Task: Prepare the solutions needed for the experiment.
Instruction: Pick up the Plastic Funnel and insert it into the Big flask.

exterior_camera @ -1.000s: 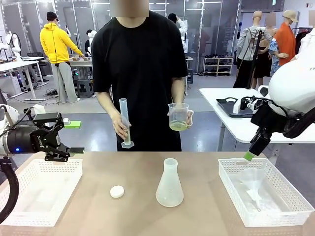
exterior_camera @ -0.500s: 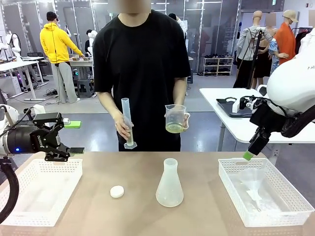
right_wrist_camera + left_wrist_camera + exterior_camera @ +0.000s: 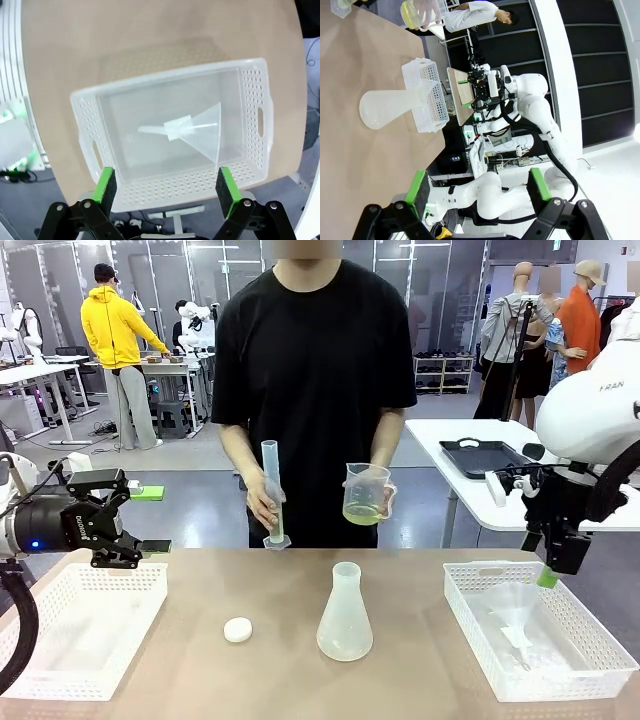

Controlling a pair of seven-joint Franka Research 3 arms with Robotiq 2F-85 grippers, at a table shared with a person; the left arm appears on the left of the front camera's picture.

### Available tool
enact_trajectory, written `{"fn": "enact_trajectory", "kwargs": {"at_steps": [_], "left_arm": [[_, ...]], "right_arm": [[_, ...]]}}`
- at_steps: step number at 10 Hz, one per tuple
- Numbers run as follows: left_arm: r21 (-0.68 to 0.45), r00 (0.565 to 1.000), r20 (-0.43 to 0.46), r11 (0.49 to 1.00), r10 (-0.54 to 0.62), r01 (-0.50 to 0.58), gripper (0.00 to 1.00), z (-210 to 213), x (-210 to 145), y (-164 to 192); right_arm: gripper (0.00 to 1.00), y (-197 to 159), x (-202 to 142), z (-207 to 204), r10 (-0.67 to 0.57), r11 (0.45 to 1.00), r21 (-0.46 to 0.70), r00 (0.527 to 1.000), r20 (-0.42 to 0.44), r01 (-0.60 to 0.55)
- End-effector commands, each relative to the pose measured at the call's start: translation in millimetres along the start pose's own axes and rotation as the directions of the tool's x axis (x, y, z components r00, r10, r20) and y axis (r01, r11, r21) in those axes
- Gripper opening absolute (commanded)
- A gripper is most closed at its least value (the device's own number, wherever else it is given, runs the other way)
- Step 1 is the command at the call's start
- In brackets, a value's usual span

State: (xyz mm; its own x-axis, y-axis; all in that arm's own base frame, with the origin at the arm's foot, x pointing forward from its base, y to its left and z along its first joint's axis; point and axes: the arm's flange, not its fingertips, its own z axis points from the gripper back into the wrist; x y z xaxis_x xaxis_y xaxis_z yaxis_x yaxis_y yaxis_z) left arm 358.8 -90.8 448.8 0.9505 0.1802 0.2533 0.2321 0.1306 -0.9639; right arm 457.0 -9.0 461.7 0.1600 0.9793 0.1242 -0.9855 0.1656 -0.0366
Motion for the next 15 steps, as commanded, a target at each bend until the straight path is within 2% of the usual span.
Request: {"fn": "enact_trajectory", "kwargs": {"at_steps": [1, 5, 11, 15], "left_arm": [[-0.018, 1.000, 0.002, 1.000, 0.015, -0.015, 1.00, -1, 0, -2], [-0.018, 1.000, 0.002, 1.000, 0.015, -0.015, 1.00, -1, 0, -2], [-0.018, 1.000, 0.002, 1.000, 0.015, -0.015, 1.00, -1, 0, -2], [-0.018, 1.000, 0.002, 1.000, 0.015, -0.015, 1.00, -1, 0, -2]], "right_arm": [[1.00, -30, -8, -6, 0.070, 0.997, 0.028, 0.996, -0.047, -0.069], [1.00, -54, -9, -29, 0.064, 0.997, 0.036, 0.996, -0.059, -0.062], [1.00, -70, -2, -86, 0.102, 0.983, 0.159, 0.994, -0.047, -0.093], [1.00, -77, -5, -113, 0.103, 0.976, 0.198, 0.994, -0.040, -0.093]]}}
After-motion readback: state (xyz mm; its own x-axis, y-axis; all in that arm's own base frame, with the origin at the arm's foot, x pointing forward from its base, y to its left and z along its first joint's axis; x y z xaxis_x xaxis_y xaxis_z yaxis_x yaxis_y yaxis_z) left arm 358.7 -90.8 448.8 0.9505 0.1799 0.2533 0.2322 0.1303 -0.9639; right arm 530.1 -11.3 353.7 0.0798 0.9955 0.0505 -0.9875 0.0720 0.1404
